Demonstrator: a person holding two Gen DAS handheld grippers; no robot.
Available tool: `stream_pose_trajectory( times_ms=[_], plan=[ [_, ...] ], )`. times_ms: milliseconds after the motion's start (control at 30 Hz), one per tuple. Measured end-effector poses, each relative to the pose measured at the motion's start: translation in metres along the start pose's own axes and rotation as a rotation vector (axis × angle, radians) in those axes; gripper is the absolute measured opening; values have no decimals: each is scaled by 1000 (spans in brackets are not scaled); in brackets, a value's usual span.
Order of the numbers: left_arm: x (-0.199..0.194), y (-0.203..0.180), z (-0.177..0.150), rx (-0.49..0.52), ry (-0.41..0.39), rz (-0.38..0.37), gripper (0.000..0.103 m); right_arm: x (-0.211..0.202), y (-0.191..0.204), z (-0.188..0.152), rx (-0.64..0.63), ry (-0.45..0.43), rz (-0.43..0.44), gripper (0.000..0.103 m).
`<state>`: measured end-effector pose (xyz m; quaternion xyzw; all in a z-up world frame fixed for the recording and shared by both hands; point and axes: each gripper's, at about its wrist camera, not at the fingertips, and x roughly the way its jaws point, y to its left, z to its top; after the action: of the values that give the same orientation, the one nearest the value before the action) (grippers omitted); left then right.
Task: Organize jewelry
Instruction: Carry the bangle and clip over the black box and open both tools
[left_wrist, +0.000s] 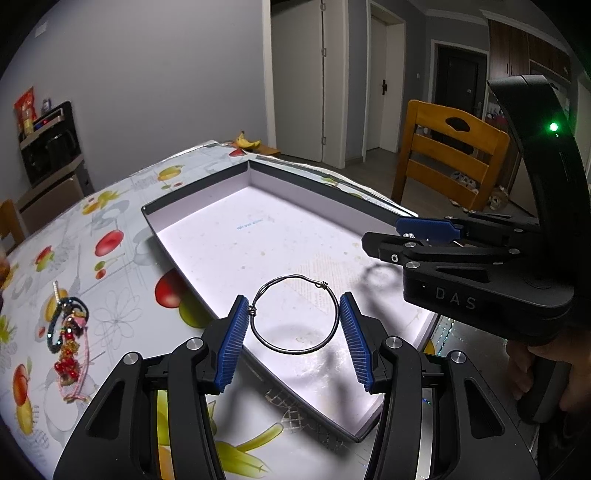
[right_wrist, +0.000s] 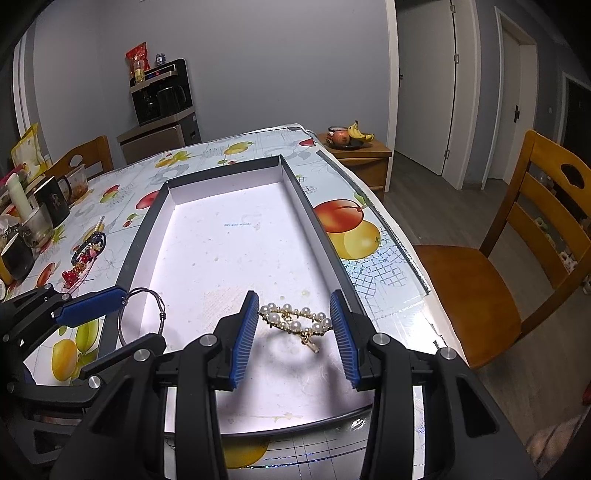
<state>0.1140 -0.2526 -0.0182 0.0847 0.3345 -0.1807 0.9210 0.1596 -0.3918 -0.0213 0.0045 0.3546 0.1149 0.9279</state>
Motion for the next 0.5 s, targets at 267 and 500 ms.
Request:
stream_pose_trajectory(
  times_ms=[267, 500],
  plan=[
    [-3, -1, 0, 1, -6, 15, 53, 2, 1, 0, -12, 2, -2, 41],
    [-3, -3, 0, 6, -11, 23, 58, 3, 1, 0, -20, 4, -5, 50]
  ],
)
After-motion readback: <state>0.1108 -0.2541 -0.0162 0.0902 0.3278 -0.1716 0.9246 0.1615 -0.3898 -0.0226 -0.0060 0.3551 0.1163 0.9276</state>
